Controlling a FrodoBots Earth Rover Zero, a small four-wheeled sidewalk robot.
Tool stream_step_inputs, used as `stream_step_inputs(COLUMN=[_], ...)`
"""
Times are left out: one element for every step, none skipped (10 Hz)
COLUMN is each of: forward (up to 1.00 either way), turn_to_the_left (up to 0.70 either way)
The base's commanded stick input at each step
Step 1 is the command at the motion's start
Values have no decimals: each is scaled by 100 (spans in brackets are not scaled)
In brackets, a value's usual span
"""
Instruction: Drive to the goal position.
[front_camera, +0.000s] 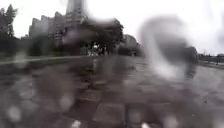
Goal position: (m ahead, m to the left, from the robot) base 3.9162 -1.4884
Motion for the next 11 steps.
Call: stream_step_inputs(forward=[70,70,70,70,70,70,70,70,53,26,0], turn_to_the_left=[11,9,7,5,4,2,0,0,0,0,0])
